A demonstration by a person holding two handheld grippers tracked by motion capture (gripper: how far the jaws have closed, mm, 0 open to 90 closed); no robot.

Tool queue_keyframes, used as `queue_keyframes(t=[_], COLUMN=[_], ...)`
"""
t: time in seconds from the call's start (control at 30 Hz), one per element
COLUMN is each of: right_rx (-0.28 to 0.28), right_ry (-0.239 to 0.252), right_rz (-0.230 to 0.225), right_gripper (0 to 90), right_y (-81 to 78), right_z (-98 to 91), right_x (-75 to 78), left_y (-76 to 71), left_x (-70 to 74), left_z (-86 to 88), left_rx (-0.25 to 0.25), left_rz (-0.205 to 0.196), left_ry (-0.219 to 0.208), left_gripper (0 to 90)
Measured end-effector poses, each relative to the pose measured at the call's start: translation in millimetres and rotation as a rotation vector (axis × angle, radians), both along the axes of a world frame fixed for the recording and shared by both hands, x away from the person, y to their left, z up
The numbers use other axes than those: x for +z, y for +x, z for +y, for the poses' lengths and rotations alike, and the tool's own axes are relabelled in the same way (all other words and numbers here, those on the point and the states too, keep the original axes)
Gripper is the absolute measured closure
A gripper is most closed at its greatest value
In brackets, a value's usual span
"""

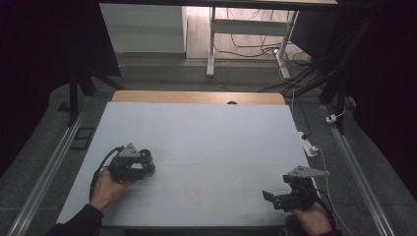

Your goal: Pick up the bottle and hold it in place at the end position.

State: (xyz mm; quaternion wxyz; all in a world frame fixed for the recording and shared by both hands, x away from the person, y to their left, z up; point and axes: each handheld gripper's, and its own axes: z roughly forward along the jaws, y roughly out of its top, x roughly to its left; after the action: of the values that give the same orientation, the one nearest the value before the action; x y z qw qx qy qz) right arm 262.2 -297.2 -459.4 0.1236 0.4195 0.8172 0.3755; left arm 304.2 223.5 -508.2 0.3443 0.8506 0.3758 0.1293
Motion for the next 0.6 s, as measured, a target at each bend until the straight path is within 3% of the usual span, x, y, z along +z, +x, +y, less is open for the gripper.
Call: queue_keyframes(t=[0.6], right_rx=[0.002], right_ry=[-0.004], right_rz=[-0.001], right_gripper=[0.0], right_y=[-0.2], right_z=[0.3], right_x=[0.1], left_y=[0.7], left_x=[2.6], left_z=[-1.7], left_rx=[0.024], left_rz=[0.014], left_ry=[0.015], left_gripper=[53.3])
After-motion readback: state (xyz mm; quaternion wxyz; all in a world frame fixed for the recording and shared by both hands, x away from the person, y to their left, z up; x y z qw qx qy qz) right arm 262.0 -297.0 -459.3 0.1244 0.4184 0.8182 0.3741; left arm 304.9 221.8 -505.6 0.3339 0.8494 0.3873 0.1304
